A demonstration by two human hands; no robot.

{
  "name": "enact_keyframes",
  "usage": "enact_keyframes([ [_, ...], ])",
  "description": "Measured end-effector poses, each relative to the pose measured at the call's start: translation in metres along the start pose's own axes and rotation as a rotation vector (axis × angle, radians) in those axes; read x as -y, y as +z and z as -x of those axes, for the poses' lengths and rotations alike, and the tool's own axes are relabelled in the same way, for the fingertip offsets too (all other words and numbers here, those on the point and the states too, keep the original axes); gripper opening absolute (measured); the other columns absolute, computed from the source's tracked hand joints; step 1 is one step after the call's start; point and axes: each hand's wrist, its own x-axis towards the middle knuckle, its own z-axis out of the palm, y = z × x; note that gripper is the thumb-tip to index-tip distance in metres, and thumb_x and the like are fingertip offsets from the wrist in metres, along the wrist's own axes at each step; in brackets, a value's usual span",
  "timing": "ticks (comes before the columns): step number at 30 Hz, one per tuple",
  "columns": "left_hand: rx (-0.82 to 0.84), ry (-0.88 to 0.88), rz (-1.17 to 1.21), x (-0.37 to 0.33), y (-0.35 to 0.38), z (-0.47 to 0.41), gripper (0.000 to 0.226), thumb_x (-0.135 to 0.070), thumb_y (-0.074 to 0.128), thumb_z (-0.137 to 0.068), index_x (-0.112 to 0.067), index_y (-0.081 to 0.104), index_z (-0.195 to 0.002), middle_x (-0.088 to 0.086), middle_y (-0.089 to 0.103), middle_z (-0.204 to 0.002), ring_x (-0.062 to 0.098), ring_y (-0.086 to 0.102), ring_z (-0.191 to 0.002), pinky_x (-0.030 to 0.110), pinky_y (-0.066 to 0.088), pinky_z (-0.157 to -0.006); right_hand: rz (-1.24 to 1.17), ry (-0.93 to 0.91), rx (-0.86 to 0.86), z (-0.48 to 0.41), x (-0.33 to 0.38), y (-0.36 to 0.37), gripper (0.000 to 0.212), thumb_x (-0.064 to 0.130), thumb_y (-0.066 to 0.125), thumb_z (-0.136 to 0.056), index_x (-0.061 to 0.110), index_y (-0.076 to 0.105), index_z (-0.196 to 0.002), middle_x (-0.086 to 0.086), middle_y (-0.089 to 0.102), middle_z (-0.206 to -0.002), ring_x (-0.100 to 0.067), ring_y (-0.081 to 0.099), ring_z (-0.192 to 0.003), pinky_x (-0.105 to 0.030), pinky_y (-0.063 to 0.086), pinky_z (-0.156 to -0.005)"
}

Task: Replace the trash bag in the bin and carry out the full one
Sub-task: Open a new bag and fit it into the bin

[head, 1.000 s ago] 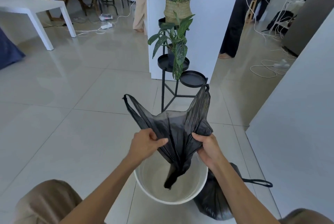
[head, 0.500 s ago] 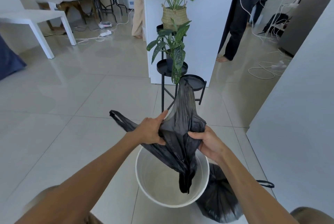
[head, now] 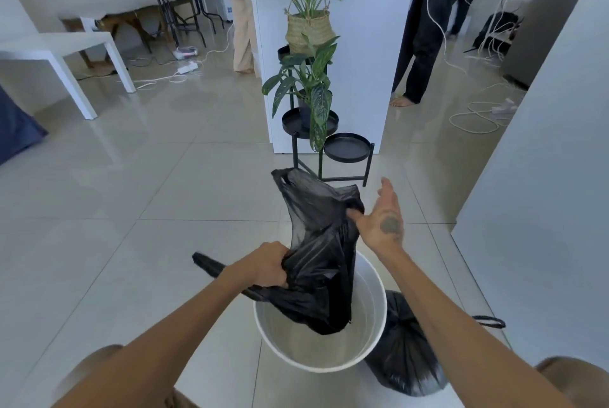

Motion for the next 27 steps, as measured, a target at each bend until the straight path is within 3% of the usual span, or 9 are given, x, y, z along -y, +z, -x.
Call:
enact_keyframes([
  [2, -0.068, -0.049, 0.135, 0.0, 0.006, 0.003, 0.035, -0.014, 0.081, -0.072, -0.002, 0.069, -0.102, 0.011, 0.073, -0.104, 0.026, 0.067, -0.095, 0.031, 0.055, -0.076, -0.122, 0.12, -0.077, 0.015, -0.011, 0.0, 0.087, 0.028, 0.081, -0.081, 0.016, 0.028, -0.149, -0.012, 0.049, -0.142, -0.032, 0.054, -0.126, -0.049, 0.047, -0.106],
  [4, -0.112, -0.089, 0.256, -0.002, 0.011, 0.006, 0.04, -0.014, 0.083, -0.07, -0.005, 0.07, -0.108, 0.011, 0.073, -0.107, 0.026, 0.067, -0.098, 0.032, 0.057, -0.082, -0.211, 0.128, -0.114, 0.04, -0.023, 0.006, 0.051, 0.029, 0.079, -0.083, 0.019, 0.049, -0.123, -0.005, 0.063, -0.11, -0.025, 0.065, -0.096, -0.047, 0.056, -0.092],
  [7, -0.137, -0.08, 0.367, -0.014, 0.023, 0.008, 0.039, -0.015, 0.082, -0.071, -0.013, 0.07, -0.108, 0.008, 0.074, -0.106, 0.023, 0.066, -0.097, 0.029, 0.055, -0.082, -0.293, 0.146, 0.183, 0.075, -0.032, 0.023, 0.021, 0.038, 0.076, -0.084, 0.022, 0.061, -0.085, 0.0, 0.069, -0.08, -0.022, 0.069, -0.072, -0.048, 0.061, -0.076],
  [12, 0.063, 0.037, 0.383, -0.039, 0.038, 0.018, 0.053, -0.033, 0.082, -0.077, -0.02, 0.066, -0.126, -0.004, 0.071, -0.119, 0.016, 0.063, -0.112, 0.031, 0.049, -0.101, -0.334, 0.135, 0.385, 0.083, -0.021, 0.04, 0.037, 0.043, 0.078, -0.081, 0.015, 0.066, -0.101, -0.011, 0.072, -0.095, -0.026, 0.071, -0.087, -0.044, 0.061, -0.077],
  [15, 0.215, 0.059, 0.421, -0.041, 0.033, 0.026, 0.068, -0.046, 0.081, -0.079, -0.02, 0.058, -0.137, -0.003, 0.066, -0.131, 0.017, 0.06, -0.122, 0.035, 0.046, -0.108, -0.359, 0.166, 0.441, 0.074, -0.025, 0.034, 0.023, 0.019, 0.083, -0.079, 0.01, 0.068, -0.094, -0.012, 0.075, -0.087, -0.023, 0.073, -0.075, -0.04, 0.061, -0.068],
  [18, 0.295, 0.082, 0.584, -0.032, 0.03, 0.032, 0.045, -0.043, 0.073, -0.089, -0.021, 0.064, -0.127, -0.009, 0.071, -0.12, 0.001, 0.065, -0.111, 0.021, 0.052, -0.094, -0.368, 0.211, 0.475, 0.075, -0.034, 0.026, 0.011, 0.001, 0.073, -0.084, 0.007, 0.071, -0.093, -0.016, 0.077, -0.089, -0.03, 0.073, -0.078, -0.043, 0.06, -0.072],
  [21, 0.003, 0.082, 0.864, -0.026, 0.037, 0.029, 0.005, -0.037, 0.074, -0.089, -0.033, 0.073, -0.092, -0.021, 0.073, -0.08, -0.006, 0.068, -0.073, 0.013, 0.051, -0.064, -0.475, 0.261, 0.475, 0.077, -0.036, 0.023, 0.015, -0.002, 0.061, -0.092, 0.001, 0.072, -0.102, -0.021, 0.076, -0.097, -0.033, 0.074, -0.091, -0.042, 0.061, -0.084],
  [24, -0.267, -0.013, 0.943, -0.026, 0.046, 0.022, 0.024, -0.042, 0.08, -0.08, -0.021, 0.077, -0.092, -0.005, 0.076, -0.078, 0.011, 0.07, -0.072, 0.029, 0.057, -0.066, -0.543, 0.31, 0.587, 0.078, -0.034, 0.023, 0.021, 0.002, 0.052, -0.098, 0.0, 0.07, -0.107, -0.022, 0.077, -0.099, -0.029, 0.075, -0.089, -0.036, 0.062, -0.078],
  [27, -0.463, -0.054, 0.961, -0.023, 0.036, 0.013, 0.041, -0.041, 0.081, -0.069, -0.014, 0.076, -0.1, 0.002, 0.077, -0.086, 0.019, 0.07, -0.08, 0.038, 0.058, -0.071, -0.504, 0.304, 0.657, 0.071, -0.034, 0.019, 0.028, 0.004, 0.046, -0.099, 0.007, 0.073, -0.106, -0.014, 0.079, -0.099, -0.029, 0.074, -0.098, -0.046, 0.057, -0.095],
])
